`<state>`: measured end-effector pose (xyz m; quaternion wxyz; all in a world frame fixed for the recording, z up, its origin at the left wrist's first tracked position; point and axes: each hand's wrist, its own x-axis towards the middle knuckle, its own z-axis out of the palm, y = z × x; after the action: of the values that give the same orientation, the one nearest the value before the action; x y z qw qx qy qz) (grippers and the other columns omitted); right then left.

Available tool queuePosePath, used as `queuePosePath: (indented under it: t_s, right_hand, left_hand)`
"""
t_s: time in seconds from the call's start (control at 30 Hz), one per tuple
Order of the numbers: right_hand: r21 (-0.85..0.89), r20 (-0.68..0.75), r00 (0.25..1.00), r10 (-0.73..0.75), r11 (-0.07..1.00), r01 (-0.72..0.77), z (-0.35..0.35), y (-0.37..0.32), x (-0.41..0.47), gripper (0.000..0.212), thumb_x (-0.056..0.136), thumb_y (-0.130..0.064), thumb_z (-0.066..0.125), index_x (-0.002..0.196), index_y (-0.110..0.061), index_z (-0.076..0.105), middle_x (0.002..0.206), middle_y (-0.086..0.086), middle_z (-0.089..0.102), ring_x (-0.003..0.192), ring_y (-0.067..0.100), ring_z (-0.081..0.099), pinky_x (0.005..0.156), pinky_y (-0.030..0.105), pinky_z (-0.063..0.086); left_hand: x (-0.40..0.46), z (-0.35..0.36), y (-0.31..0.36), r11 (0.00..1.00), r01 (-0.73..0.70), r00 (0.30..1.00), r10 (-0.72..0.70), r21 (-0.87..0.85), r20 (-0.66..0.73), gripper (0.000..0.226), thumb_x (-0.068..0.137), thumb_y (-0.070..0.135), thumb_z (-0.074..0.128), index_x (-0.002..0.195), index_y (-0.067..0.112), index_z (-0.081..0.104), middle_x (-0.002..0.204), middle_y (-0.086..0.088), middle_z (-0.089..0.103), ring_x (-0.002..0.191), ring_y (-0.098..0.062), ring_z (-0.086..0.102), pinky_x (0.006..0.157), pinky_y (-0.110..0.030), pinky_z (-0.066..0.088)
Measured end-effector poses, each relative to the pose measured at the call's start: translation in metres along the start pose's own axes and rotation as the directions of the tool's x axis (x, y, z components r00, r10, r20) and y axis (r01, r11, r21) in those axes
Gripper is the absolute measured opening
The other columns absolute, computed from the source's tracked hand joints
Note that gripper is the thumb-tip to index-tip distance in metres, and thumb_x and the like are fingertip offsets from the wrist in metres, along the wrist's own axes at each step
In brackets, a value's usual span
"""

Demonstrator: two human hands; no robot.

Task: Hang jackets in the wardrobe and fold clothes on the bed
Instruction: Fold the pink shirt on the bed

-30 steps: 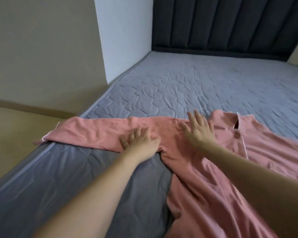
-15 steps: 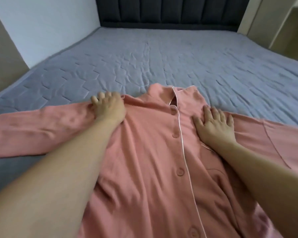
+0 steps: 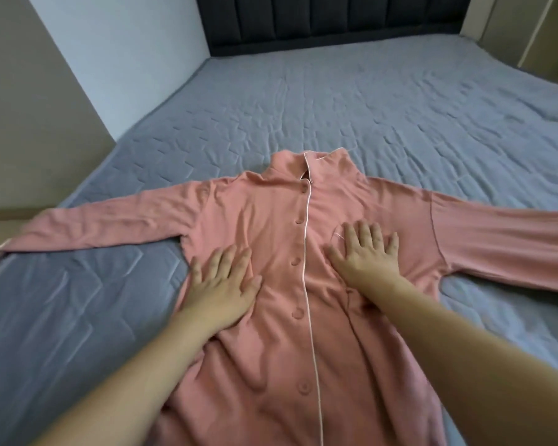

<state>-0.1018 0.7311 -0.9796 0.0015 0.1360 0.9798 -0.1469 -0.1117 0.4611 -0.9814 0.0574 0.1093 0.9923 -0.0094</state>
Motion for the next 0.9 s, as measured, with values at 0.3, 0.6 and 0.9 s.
queuePosePath:
  t_s: [0.3,0.6,0.9]
  right_hand:
    - [0.104,-0.042,0.992,0.116,0.988,-0.111,-0.004,0.026,-0.178,0.088,0.082,-0.078,0.016,0.155,-0.029,0.006,0.163,-0.003,-0.002,0.149,0.017,-0.007,0.116,0.047,-0.011]
    - [0.802,0.446,0.823,0.353,0.251,-0.542,-0.064,0.013,-0.241,0.017,0.082,-0.019,0.064,0.086,-0.004,0.060,0.072,0.016,0.057,0.055,0.026,0.047,0.055,0.034,0.039]
    - [0.882,0.335,0.897,0.288,0.239,-0.406,-0.122,-0.002,-0.269,0.030,0.088,-0.029,0.060,0.104,-0.005,0.064,0.090,0.019,0.069,0.078,0.032,0.066,0.067,0.043,0.056]
  left_hand:
    - [-0.078,-0.010,0.010,0.975,0.117,0.990,-0.130,-0.190,-0.054,0.077,0.090,0.066,0.031,0.155,0.029,0.014,0.164,-0.004,0.007,0.150,-0.027,0.005,0.120,-0.047,0.004]
    - [-0.159,-0.043,-0.053,0.432,0.244,0.962,-0.220,-0.868,0.160,0.035,0.071,0.041,0.073,0.084,0.009,0.067,0.089,-0.008,0.070,0.089,-0.025,0.063,0.072,-0.030,0.044]
    - [-0.185,-0.123,-0.068,-0.098,0.066,0.950,-0.298,-0.993,0.093,0.043,0.072,0.054,0.071,0.096,0.018,0.075,0.101,-0.003,0.074,0.093,-0.025,0.070,0.083,-0.047,0.057]
